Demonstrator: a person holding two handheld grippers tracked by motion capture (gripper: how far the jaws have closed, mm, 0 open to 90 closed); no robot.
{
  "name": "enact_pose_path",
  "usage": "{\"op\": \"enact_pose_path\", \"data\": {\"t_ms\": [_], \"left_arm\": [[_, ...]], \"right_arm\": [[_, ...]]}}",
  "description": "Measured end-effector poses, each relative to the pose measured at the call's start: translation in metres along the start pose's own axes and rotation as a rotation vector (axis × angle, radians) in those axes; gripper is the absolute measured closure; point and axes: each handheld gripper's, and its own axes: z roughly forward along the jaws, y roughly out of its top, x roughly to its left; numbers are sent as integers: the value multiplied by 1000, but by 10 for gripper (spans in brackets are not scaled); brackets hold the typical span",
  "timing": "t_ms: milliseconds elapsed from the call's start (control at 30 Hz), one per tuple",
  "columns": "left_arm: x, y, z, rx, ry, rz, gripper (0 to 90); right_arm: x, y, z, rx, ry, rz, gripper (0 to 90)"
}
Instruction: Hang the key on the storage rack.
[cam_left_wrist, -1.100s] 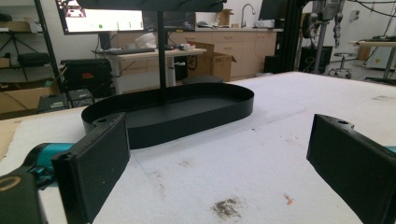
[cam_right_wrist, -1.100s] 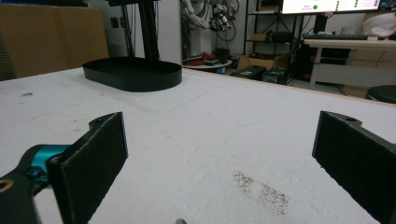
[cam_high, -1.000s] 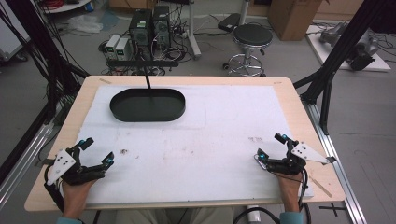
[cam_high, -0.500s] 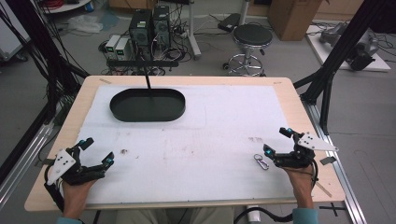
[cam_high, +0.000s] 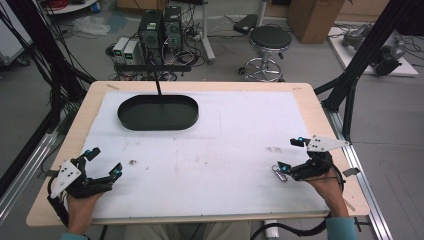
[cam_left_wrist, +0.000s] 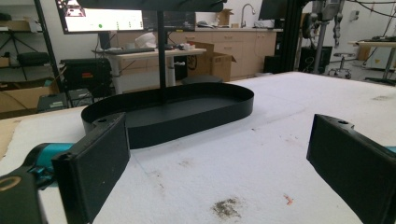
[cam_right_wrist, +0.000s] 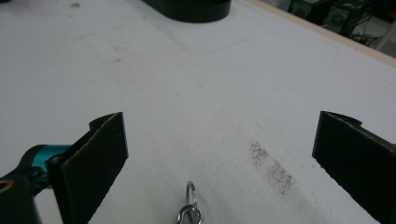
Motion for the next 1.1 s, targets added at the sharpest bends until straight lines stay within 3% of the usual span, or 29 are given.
{"op": "enact_pose_path", "data": {"t_ms": [300, 700, 933, 967, 1033, 1100], "left_arm": [[0, 0, 0, 1, 0, 1, 64], [0, 0, 0, 3, 1, 3, 64], [0, 0, 0, 2, 0, 3, 64], [0, 0, 0, 2, -1, 2, 64], [0, 0, 0, 2, 0, 3, 64], [0, 0, 0, 2, -1, 3, 64]], "right_arm": [[0, 1, 14, 160, 85, -51, 28], [-5, 2, 21, 268, 137, -49, 51], [-7, 0, 28, 371, 163, -48, 73], [-8, -1, 29, 390, 185, -53, 176], [-8, -1, 30, 398, 206, -50, 197], [-8, -1, 30, 401, 198, -46, 198]]}}
